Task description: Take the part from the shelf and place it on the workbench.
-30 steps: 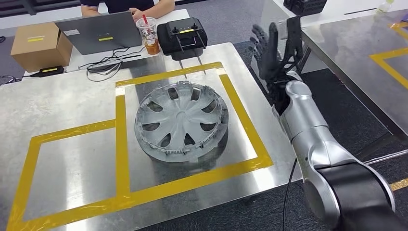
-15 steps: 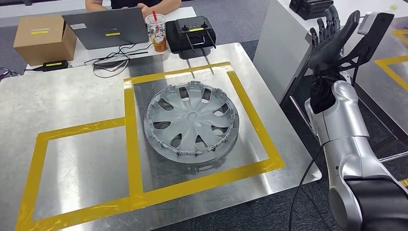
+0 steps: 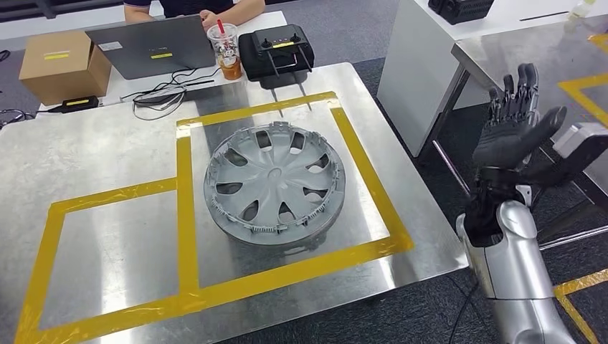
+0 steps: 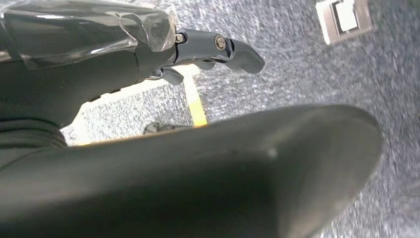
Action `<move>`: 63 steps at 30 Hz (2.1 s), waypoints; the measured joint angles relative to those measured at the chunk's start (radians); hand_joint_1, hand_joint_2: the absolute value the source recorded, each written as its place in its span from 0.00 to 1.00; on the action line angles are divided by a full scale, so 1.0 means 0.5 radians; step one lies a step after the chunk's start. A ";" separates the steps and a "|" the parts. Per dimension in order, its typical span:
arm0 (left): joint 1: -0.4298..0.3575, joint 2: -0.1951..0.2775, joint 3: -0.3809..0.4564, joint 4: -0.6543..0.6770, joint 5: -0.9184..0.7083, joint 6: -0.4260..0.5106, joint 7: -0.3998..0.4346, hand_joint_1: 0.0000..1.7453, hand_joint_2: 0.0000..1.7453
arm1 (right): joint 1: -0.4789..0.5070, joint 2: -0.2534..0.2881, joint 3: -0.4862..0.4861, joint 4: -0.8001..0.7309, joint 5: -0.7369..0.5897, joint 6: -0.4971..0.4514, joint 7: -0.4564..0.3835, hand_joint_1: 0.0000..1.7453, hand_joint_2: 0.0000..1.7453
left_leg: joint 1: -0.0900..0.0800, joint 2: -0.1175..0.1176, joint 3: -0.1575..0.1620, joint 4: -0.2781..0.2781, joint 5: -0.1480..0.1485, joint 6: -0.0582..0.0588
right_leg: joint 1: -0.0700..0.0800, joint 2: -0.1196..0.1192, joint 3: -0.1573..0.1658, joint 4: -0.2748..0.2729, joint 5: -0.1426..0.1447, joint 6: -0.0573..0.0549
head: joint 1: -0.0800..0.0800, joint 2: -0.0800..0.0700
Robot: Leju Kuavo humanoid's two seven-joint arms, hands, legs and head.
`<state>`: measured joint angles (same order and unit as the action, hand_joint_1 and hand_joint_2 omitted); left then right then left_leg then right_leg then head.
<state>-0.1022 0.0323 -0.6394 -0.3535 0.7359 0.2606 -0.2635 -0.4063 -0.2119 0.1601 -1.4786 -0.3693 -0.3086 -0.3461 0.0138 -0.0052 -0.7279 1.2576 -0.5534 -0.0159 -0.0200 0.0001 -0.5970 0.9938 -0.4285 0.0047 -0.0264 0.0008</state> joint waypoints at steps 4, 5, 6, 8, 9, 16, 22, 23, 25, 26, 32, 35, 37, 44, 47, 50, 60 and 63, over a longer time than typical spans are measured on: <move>0.010 0.001 0.064 0.000 0.011 0.012 -0.006 0.00 0.00 | 0.218 0.056 -0.079 -0.310 0.052 -0.089 -0.095 0.00 0.00 | -0.001 0.000 0.114 -0.199 0.131 0.015 | 0.000 0.004 0.003 0.003 -0.001 0.000 | -0.001 0.000; 0.009 0.002 0.078 0.000 0.009 0.015 -0.006 0.00 0.00 | 0.246 0.068 -0.105 -0.381 0.059 -0.102 -0.108 0.00 0.00 | -0.005 -0.001 0.191 -0.337 0.177 0.024 | 0.005 0.005 0.003 0.003 -0.001 0.002 | 0.000 0.000; 0.009 0.003 0.091 -0.002 0.007 0.018 -0.006 0.00 0.00 | 0.266 0.079 -0.129 -0.444 0.063 -0.111 -0.114 0.00 0.00 | -0.010 -0.001 0.247 -0.435 0.206 0.034 | 0.009 0.006 0.001 0.004 0.001 0.005 | 0.001 0.000; 0.011 0.005 0.112 -0.003 -0.001 0.023 -0.005 0.00 0.00 | 0.304 0.096 -0.167 -0.546 0.077 -0.115 -0.121 0.00 0.00 | -0.022 -0.002 0.285 -0.499 0.213 0.049 | 0.014 0.007 -0.003 0.003 0.009 0.019 | 0.001 0.000; 0.014 0.005 0.122 -0.004 -0.008 0.025 -0.002 0.00 0.00 | 0.321 0.103 -0.183 -0.587 0.086 -0.114 -0.129 0.00 0.00 | -0.024 -0.002 0.284 -0.503 0.223 0.060 | 0.012 0.006 -0.004 0.001 0.015 0.029 | 0.002 0.000; 0.030 0.002 0.210 -0.023 -0.050 0.026 0.009 0.00 0.00 | 0.379 0.126 -0.265 -0.747 0.108 -0.085 -0.196 0.00 0.00 | -0.020 0.008 0.221 -0.539 0.313 0.126 | 0.003 0.004 -0.214 0.571 -0.308 0.023 | 0.009 0.000; 0.042 0.001 0.249 -0.033 -0.054 0.026 0.009 0.00 0.00 | 0.379 0.149 -0.267 -0.813 0.111 -0.069 -0.202 0.00 0.00 | -0.028 0.001 0.143 -0.523 0.389 0.082 | -0.001 0.006 0.203 0.010 -0.190 0.064 | 0.010 0.000; 0.044 0.002 0.253 -0.035 -0.055 0.026 0.009 0.00 0.00 | 0.379 0.151 -0.268 -0.819 0.111 -0.068 -0.204 0.00 0.00 | -0.029 0.000 0.139 -0.521 0.400 0.069 | 0.005 0.010 0.212 -0.012 -0.188 0.051 | 0.010 0.000; 0.048 0.004 0.259 -0.036 -0.055 0.027 0.010 0.00 0.00 | 0.378 0.155 -0.268 -0.825 0.111 -0.067 -0.207 0.00 0.00 | -0.022 -0.002 0.132 -0.520 0.415 0.043 | 0.005 0.011 0.188 -0.009 -0.167 0.023 | 0.015 0.000; 0.051 0.004 0.261 -0.037 -0.055 0.027 0.010 0.00 0.00 | 0.376 0.159 -0.268 -0.828 0.111 -0.066 -0.207 0.00 0.00 | -0.017 -0.002 0.121 -0.503 0.390 0.030 | 0.003 0.010 0.178 -0.010 -0.152 0.006 | 0.012 0.000; 0.064 0.003 0.295 -0.043 -0.075 0.039 0.009 0.00 0.00 | 0.374 0.194 -0.266 -0.851 0.134 -0.059 -0.201 0.00 0.00 | -0.002 0.004 -0.008 0.058 0.005 -0.015 | 0.006 0.003 0.072 -0.008 -0.049 -0.031 | 0.007 0.000; 0.069 0.004 0.327 -0.059 -0.104 0.046 0.009 0.00 0.00 | 0.374 0.210 -0.264 -0.877 0.159 -0.052 -0.187 0.00 0.00 | -0.007 0.002 0.245 -0.239 0.105 0.013 | 0.013 0.004 0.032 -0.006 -0.013 -0.018 | 0.007 0.000; 0.071 0.006 0.350 -0.071 -0.124 0.047 0.009 0.00 0.00 | 0.368 0.218 -0.264 -0.895 0.168 -0.043 -0.181 0.00 0.00 | -0.020 0.000 0.401 -0.472 0.129 0.041 | 0.016 0.000 0.021 -0.006 0.007 0.000 | 0.009 0.000; 0.079 0.000 0.421 -0.095 -0.177 0.049 0.014 0.00 0.00 | 0.361 0.236 -0.263 -0.924 0.181 -0.022 -0.166 0.00 0.00 | -0.025 0.015 0.366 -0.584 0.241 0.123 | 0.007 -0.002 -0.105 0.237 -0.156 0.024 | 0.014 0.000; 0.082 -0.003 0.436 -0.099 -0.185 0.049 0.014 0.00 0.00 | 0.362 0.237 -0.264 -0.925 0.179 -0.021 -0.165 0.00 0.00 | -0.027 0.017 0.323 -0.583 0.272 0.130 | 0.004 -0.002 -0.182 0.464 -0.290 0.013 | 0.017 0.000; 0.086 -0.005 0.444 -0.102 -0.193 0.049 0.015 0.00 0.00 | 0.363 0.238 -0.263 -0.926 0.179 -0.019 -0.165 0.00 0.00 | -0.025 0.018 0.292 -0.579 0.292 0.126 | 0.000 -0.002 -0.153 0.475 -0.274 0.035 | 0.017 0.000; 0.125 -0.011 0.514 -0.128 -0.234 0.057 0.022 0.00 0.00 | 0.349 0.279 -0.262 -0.973 0.176 0.006 -0.156 0.00 0.00 | 0.001 0.010 0.025 -0.185 0.099 -0.005 | -0.007 -0.005 0.138 -0.004 -0.097 -0.022 | 0.010 0.000; 0.129 -0.010 0.529 -0.133 -0.246 0.064 0.024 0.00 0.00 | 0.354 0.294 -0.263 -0.986 0.177 0.013 -0.152 0.00 0.00 | 0.002 0.010 0.027 0.055 0.025 -0.010 | 0.002 -0.003 0.057 0.002 -0.033 -0.022 | 0.008 0.000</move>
<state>-0.0375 0.0275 -0.3749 -0.4201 0.6130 0.2928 -0.2515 -0.2290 -0.0649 0.0287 -1.9715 -0.2806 -0.3020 -0.4223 0.0148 -0.0002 -0.7144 1.2853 -0.5406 -0.0210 -0.0190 -0.0013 -0.5685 0.9950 -0.4451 -0.0064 -0.0222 0.0008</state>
